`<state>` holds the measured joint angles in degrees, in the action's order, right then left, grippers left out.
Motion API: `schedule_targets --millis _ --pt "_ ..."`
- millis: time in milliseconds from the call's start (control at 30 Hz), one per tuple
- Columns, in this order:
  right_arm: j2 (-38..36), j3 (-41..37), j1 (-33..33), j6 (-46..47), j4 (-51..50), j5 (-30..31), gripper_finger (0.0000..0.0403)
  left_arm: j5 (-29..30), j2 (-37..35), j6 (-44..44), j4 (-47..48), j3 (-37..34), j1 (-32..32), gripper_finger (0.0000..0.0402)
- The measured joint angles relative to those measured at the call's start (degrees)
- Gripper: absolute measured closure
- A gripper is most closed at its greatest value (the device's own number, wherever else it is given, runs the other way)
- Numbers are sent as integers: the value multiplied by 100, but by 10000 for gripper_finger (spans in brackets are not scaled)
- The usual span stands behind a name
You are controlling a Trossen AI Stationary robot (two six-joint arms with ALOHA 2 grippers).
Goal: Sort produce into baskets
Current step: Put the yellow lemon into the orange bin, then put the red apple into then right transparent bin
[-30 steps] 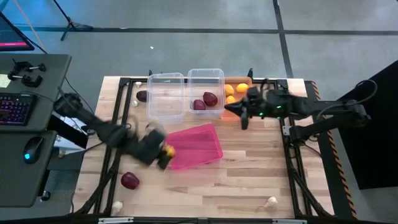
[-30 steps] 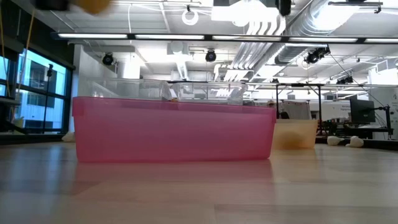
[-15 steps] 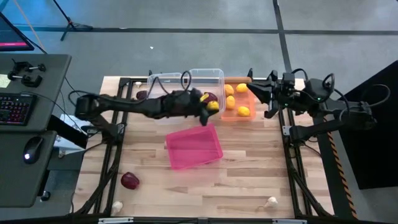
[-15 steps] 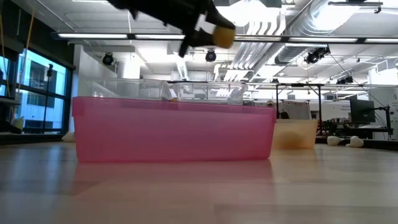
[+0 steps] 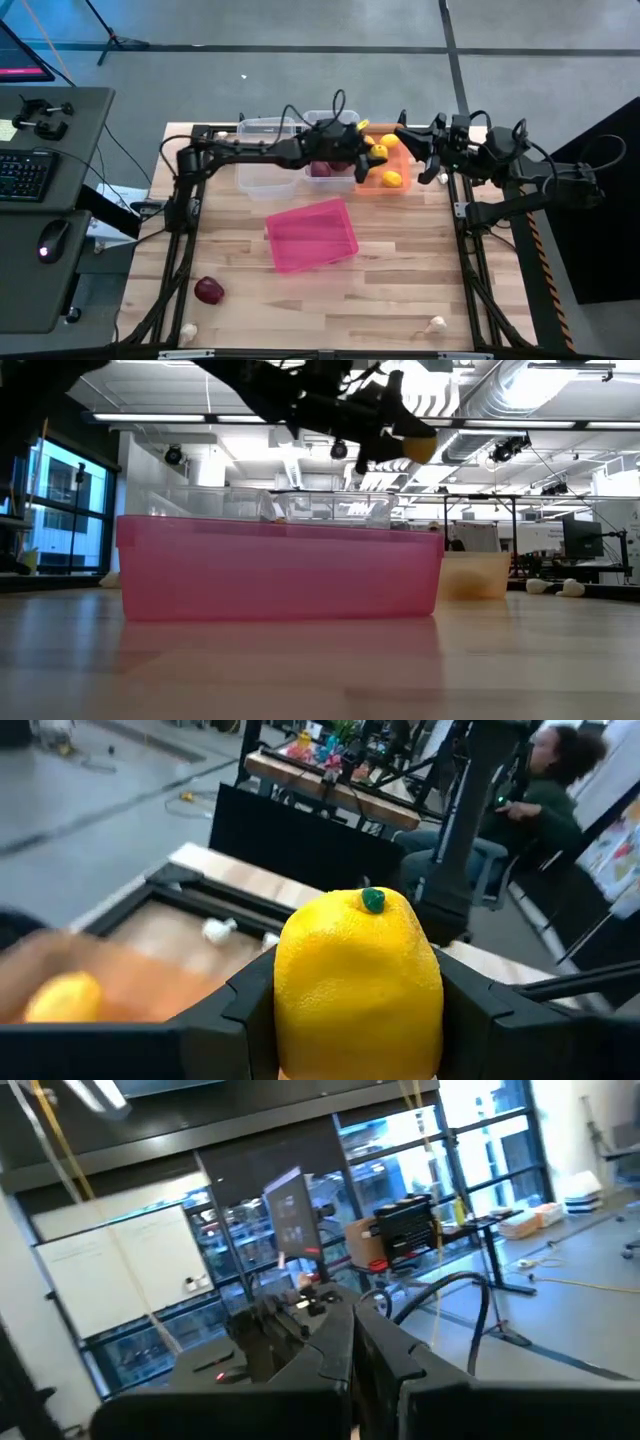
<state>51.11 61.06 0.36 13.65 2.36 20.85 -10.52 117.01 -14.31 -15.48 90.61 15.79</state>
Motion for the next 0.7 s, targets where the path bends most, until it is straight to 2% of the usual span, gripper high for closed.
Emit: schedule_targets --millis 133,333,533,700 --pt "0 0 0 87 -6 41 403 27 422 349 228 561 121 219" --pt "0 0 0 87 -1 43 403 63 844 147 649 1278 318 149" --pt "0 0 0 -200 31 50 403 106 866 157 1525 1869 452 82" --pt "-45 -1 0 -644 269 56 402 63 507 632 2919 2464 631 70"
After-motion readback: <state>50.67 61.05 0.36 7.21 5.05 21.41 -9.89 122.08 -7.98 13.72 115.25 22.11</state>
